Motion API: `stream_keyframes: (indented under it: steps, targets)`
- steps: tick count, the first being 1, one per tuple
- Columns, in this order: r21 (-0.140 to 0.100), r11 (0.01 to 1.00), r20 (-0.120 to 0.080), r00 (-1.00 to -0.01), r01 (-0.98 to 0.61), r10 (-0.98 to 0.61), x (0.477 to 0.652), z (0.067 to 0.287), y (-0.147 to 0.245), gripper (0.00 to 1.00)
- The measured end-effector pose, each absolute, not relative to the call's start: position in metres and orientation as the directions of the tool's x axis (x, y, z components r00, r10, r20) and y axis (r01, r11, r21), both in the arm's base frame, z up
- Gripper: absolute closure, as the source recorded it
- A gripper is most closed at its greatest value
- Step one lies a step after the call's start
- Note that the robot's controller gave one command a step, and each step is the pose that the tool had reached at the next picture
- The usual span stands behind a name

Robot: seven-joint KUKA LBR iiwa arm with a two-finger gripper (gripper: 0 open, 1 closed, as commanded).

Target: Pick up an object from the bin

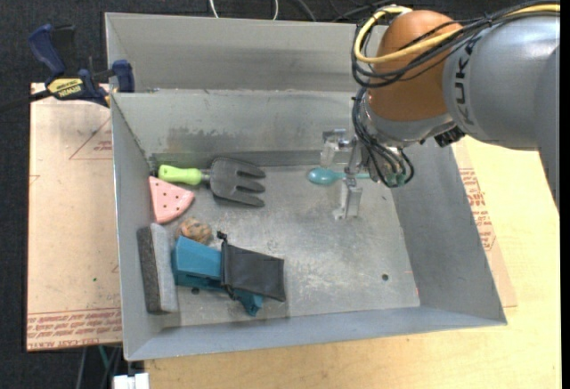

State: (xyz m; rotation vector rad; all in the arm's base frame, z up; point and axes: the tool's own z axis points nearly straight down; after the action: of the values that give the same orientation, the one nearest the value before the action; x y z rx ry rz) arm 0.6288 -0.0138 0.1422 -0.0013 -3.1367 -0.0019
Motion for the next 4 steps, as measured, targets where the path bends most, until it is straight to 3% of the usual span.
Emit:
stream_keyframes:
  steps: [1,2,3,4]
  targets:
    - [0.001,1.0,-0.002,-1.0,0.0,0.0,0.63,0.147,-0.014,0.0]
    - [0.003,1.0,-0.003,-1.0,0.003,0.003,0.57,0.092,0.007,0.0]
    - [0.003,1.0,-0.002,-1.0,0.022,0.022,0.558,0.071,0.04,0.0]
    - [0.003,1.0,-0.008,-1.0,-0.004,-0.004,0.528,0.083,0.05,0.0]
